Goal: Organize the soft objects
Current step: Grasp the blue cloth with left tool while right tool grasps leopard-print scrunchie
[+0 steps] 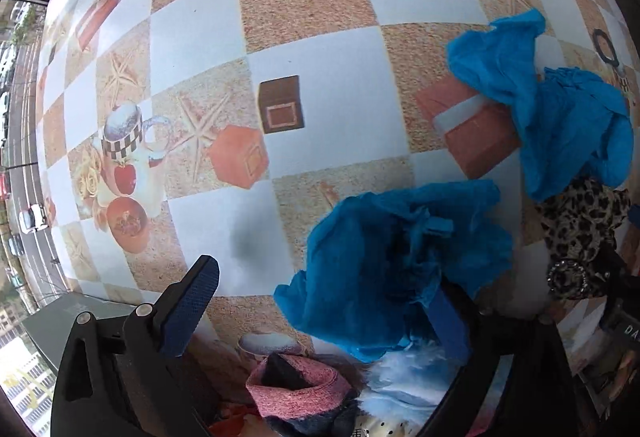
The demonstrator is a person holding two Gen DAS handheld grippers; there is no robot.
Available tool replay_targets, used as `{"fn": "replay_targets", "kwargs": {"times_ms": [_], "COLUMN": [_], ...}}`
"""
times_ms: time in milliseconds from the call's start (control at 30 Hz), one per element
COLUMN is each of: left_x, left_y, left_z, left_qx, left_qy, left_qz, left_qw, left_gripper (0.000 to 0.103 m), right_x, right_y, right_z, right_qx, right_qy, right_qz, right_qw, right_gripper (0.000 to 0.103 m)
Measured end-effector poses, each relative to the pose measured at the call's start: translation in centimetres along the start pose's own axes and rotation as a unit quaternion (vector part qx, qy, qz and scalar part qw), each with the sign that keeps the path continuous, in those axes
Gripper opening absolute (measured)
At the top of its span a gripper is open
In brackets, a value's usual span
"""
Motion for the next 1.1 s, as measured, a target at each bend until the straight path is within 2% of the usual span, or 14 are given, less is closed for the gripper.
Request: {"fn": "replay_targets", "kwargs": {"times_ms": [100,167,233,333,433,533,567,667,833,933,1000,1033,1067,1100], "left_x": [-0.2,-0.3,-0.3,-0.2,-0.6,-1.1,-1.3,-2.5,-2.7,-0.3,-0.2,-0.1,0.0,0.1], "left_y": [-0.6,-0.9,-1.0,-0.8,0.2,1.0,1.3,2.5,3.1,3.0,2.4,1.9,1.5,1.1], "left_z": [1.1,1.4,1.2,0.1,-0.1,-0.2,0.2,1.3,1.7,0.8,0.3,0.0,-0.3,-0.6], "left_qx": [-0.021,-0.028,-0.031,-0.032,-0.031,-0.041,-0.047,-0.068,-0.070,-0.065,-0.062,-0.059,-0.055,-0.053], "left_qy": [-0.021,-0.023,-0.024,-0.024,-0.028,-0.041,-0.044,-0.056,-0.060,-0.058,-0.048,-0.038,-0.027,-0.016], "left_qz": [-0.011,-0.015,-0.016,-0.012,-0.004,-0.007,-0.008,-0.006,0.004,-0.010,-0.025,-0.036,-0.047,-0.056], "left_qw": [0.9995,0.9992,0.9991,0.9991,0.9991,0.9983,0.9979,0.9961,0.9957,0.9962,0.9966,0.9969,0.9970,0.9969], "left_gripper": [0.098,0.098,0.098,0.098,0.098,0.103,0.103,0.103,0.103,0.101,0.087,0.081,0.063,0.042], "right_x": [0.1,-0.1,-0.7,-1.5,-0.9,0.1,-0.9,-0.6,-0.6,1.4,2.4,2.4,2.3,2.3], "right_y": [-0.6,-1.6,-2.9,-3.7,-2.9,-1.3,-1.0,-0.5,-0.5,1.5,2.1,1.4,0.8,0.4], "right_z": [-3.4,-4.4,-4.1,-2.2,0.3,1.3,2.6,3.3,4.1,3.6,4.1,4.2,4.2,4.3], "right_qx": [-0.003,0.038,0.076,0.103,0.077,0.052,0.039,0.002,0.005,0.004,0.009,0.010,0.011,0.015], "right_qy": [0.045,0.065,0.063,0.041,0.021,0.018,0.017,-0.005,-0.004,-0.014,-0.014,-0.016,-0.020,-0.026], "right_qz": [-0.001,-0.006,-0.015,-0.017,-0.009,0.005,0.006,0.003,0.000,0.012,0.006,-0.004,-0.014,-0.021], "right_qw": [0.999,0.997,0.995,0.994,0.997,0.998,0.999,1.000,1.000,1.000,1.000,1.000,1.000,0.999], "right_gripper": [0.103,0.103,0.103,0.103,0.103,0.103,0.103,0.103,0.103,0.103,0.096,0.084,0.070,0.063]}}
Point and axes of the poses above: each gripper's, at about its wrist camera, not at the fingertips, and y roughly the way its jaws point, z to its left, x to its top, the point moved 5 cm from there along y, roughly the way its jaws point, and after that the axes turned 8 degrees about y, right-handed, at the moved point
